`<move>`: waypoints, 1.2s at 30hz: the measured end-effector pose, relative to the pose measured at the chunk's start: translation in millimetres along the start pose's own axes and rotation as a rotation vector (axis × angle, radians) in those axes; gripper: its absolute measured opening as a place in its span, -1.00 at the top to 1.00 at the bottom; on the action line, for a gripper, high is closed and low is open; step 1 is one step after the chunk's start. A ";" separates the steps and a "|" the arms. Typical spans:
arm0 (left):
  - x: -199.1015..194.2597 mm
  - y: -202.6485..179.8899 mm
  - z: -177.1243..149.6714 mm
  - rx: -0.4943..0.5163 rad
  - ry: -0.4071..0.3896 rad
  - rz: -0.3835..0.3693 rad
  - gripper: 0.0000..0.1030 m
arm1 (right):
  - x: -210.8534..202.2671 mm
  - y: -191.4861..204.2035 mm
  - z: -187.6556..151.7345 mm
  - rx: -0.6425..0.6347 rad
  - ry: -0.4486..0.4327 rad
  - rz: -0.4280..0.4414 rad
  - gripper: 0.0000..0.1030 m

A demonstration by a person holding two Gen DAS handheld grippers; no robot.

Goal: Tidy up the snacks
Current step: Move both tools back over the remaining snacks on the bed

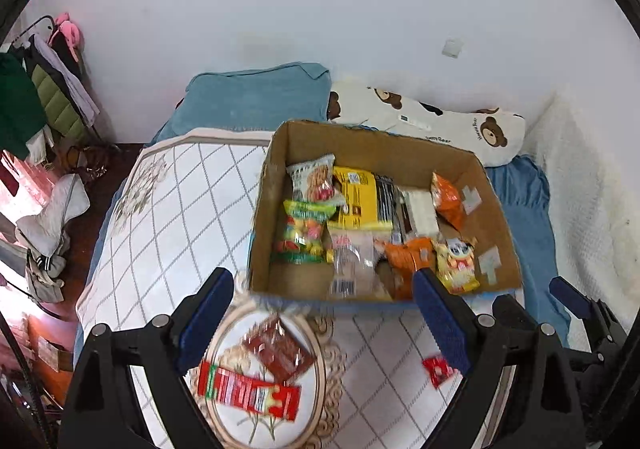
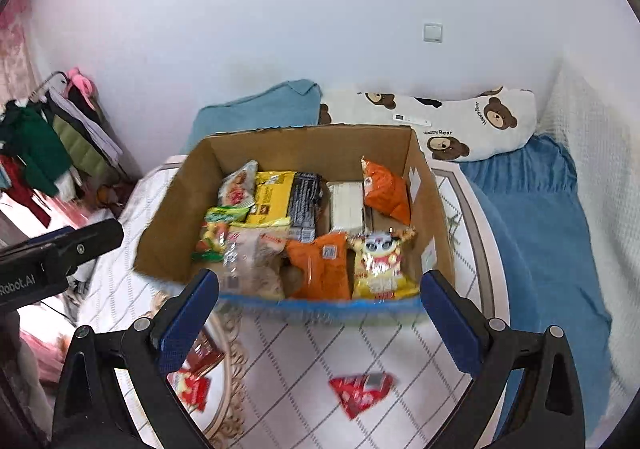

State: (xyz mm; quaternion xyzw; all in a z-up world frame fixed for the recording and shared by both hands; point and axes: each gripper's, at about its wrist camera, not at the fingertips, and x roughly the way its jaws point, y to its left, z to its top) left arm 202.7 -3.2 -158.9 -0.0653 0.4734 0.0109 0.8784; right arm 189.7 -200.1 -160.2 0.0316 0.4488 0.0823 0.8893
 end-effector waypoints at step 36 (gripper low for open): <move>142.5 107.1 -168.8 -0.617 0.550 -0.018 -0.77 | 64.9 -58.7 -238.7 0.038 0.417 -0.030 -0.36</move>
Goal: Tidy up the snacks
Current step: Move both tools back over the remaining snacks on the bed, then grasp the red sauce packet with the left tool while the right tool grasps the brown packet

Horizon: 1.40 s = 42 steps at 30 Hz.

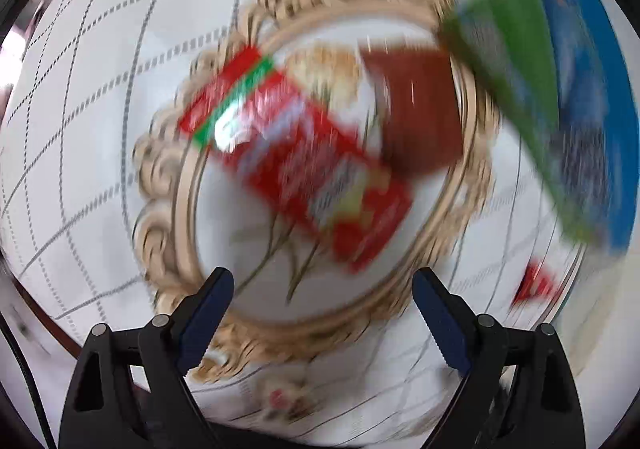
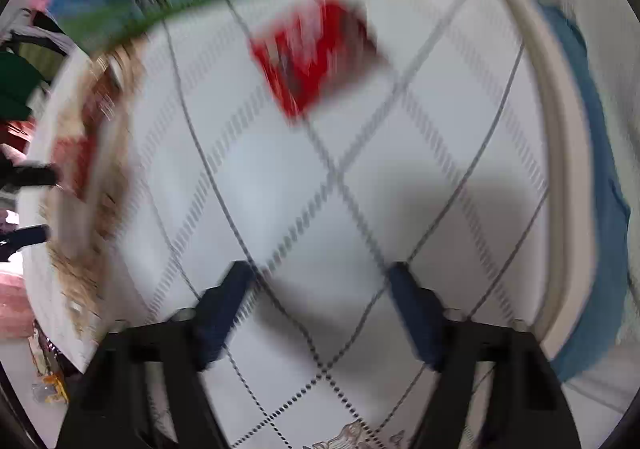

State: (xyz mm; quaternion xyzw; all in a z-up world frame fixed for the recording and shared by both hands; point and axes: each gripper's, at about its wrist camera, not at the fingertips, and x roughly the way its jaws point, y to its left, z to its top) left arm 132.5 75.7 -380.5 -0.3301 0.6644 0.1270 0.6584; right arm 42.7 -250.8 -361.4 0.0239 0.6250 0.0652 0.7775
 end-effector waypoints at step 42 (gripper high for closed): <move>33.1 98.7 41.5 0.027 -0.044 0.021 -0.12 | 60.1 257.9 128.5 -0.427 0.062 -0.014 0.00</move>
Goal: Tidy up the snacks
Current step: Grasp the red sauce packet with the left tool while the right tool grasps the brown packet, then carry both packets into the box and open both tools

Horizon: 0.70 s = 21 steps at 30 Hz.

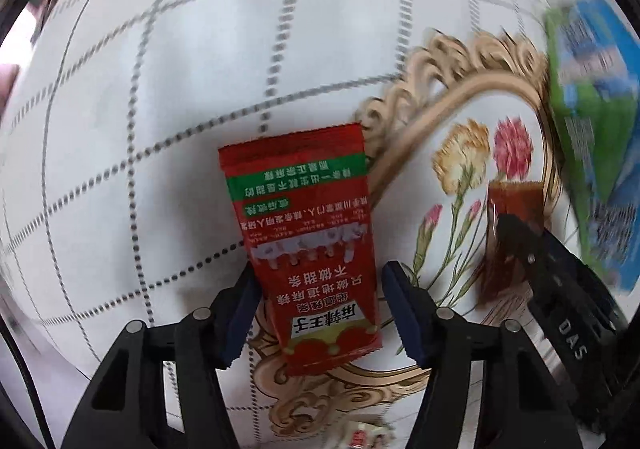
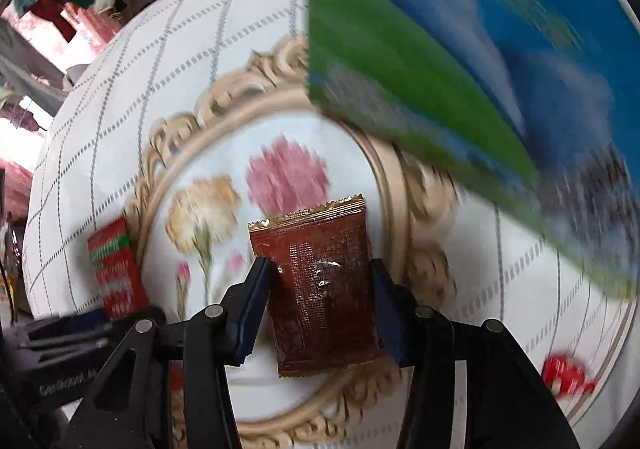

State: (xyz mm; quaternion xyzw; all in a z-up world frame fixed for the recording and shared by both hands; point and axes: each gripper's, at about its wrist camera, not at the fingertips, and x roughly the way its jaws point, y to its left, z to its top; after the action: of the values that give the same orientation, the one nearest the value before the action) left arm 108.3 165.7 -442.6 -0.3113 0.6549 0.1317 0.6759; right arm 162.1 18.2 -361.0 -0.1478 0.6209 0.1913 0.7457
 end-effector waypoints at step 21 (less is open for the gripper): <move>55.1 -83.2 -47.0 0.431 0.113 0.045 -0.44 | -25.0 -102.5 -125.2 0.422 0.070 0.080 -0.28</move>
State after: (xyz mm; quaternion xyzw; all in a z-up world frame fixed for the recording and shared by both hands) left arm 125.2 61.0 -472.8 -0.1517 0.7116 -0.0139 0.6859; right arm 97.5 -132.1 -361.4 0.0298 0.6779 0.0812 0.7301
